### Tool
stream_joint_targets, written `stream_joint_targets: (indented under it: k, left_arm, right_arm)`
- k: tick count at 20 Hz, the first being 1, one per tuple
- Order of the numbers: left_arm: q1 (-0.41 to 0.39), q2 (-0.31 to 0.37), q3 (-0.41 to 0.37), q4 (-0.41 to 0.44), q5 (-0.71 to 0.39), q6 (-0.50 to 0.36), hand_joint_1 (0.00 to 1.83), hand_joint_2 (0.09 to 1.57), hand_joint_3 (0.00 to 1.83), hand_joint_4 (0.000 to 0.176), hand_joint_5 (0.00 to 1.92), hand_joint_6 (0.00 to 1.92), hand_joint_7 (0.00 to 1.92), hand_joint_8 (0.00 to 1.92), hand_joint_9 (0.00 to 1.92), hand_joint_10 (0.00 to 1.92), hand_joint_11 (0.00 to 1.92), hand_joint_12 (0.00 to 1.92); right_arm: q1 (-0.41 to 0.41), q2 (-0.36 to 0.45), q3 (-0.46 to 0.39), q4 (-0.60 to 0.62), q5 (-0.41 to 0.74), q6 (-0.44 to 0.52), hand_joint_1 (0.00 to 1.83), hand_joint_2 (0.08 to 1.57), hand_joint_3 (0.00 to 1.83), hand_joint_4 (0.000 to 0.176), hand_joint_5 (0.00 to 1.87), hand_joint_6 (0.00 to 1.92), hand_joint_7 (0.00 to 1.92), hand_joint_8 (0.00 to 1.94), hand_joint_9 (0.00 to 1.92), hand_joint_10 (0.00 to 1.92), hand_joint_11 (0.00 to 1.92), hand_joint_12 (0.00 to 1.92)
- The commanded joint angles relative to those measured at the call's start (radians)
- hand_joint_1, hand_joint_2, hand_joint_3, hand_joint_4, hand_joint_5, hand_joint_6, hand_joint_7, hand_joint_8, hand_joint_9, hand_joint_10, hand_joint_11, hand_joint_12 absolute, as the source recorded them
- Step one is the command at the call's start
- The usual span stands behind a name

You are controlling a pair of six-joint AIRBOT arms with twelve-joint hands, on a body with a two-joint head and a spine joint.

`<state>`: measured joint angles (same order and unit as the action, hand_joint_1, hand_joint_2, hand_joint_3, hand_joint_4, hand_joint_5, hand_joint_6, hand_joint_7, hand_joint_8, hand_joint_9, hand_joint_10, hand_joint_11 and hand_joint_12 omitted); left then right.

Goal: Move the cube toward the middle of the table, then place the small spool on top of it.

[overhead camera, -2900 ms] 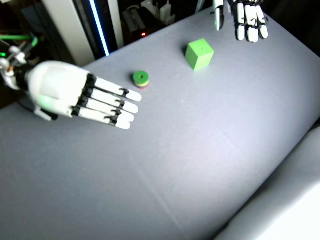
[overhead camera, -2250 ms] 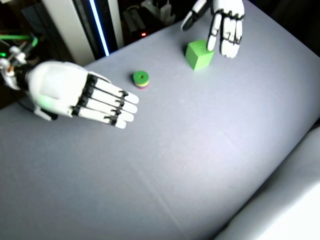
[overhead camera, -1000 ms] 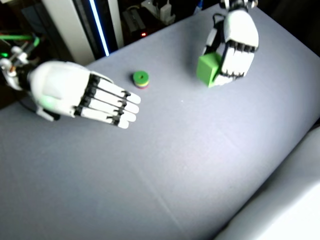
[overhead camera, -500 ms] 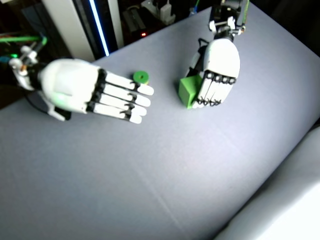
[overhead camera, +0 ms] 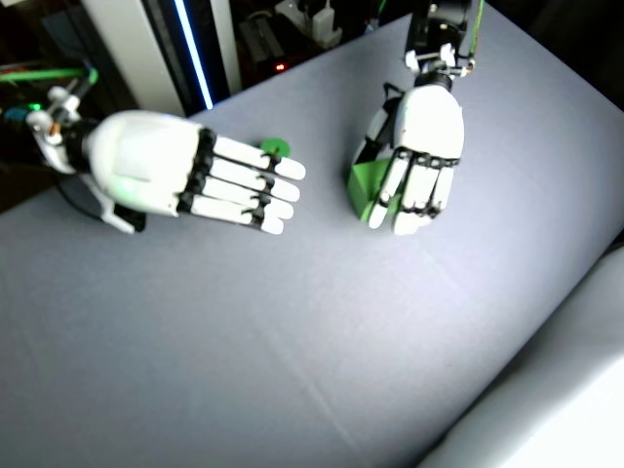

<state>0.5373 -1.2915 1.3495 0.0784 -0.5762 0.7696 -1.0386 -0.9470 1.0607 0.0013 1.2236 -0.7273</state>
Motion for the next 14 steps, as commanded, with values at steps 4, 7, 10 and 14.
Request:
stream_joint_targets:
  k: [4, 7, 10, 14]
  left_arm:
    - [0.070, 0.153, -0.116, -0.144, -0.320, 0.108, 1.04, 0.84, 0.00, 0.134, 0.15, 0.01, 0.00, 0.00, 0.00, 0.00, 0.00, 0.42]
    - [0.175, 0.255, -0.197, -0.230, -0.507, 0.109, 0.78, 0.93, 0.01, 0.160, 0.09, 0.00, 0.00, 0.00, 0.00, 0.00, 0.00, 0.10]
    - [0.295, 0.356, -0.300, -0.281, -0.722, 0.108, 0.91, 0.93, 0.00, 0.095, 0.08, 0.00, 0.00, 0.00, 0.00, 0.00, 0.00, 0.01]
    - [0.443, 0.415, -0.396, -0.298, -0.927, 0.090, 0.86, 0.92, 0.00, 0.127, 0.08, 0.01, 0.02, 0.00, 0.00, 0.00, 0.05, 0.03]
  right_arm:
    - [0.027, 0.004, -0.017, -0.085, 0.109, 0.014, 0.86, 1.32, 0.00, 0.000, 0.27, 0.00, 0.34, 0.00, 0.34, 0.00, 0.12, 0.60]
    - [0.055, 0.008, -0.021, -0.169, 0.067, 0.037, 0.61, 1.25, 0.00, 0.038, 0.16, 0.00, 0.31, 0.00, 0.34, 0.00, 0.02, 0.84]
    - [0.122, 0.009, -0.017, -0.300, -0.037, 0.075, 0.76, 1.12, 0.00, 0.000, 0.26, 0.00, 0.39, 0.00, 0.45, 0.01, 0.09, 1.07]
    - [0.218, -0.018, -0.001, -0.489, -0.229, 0.132, 0.87, 1.01, 0.00, 0.002, 0.30, 0.00, 0.39, 0.00, 0.66, 0.04, 0.36, 1.03]
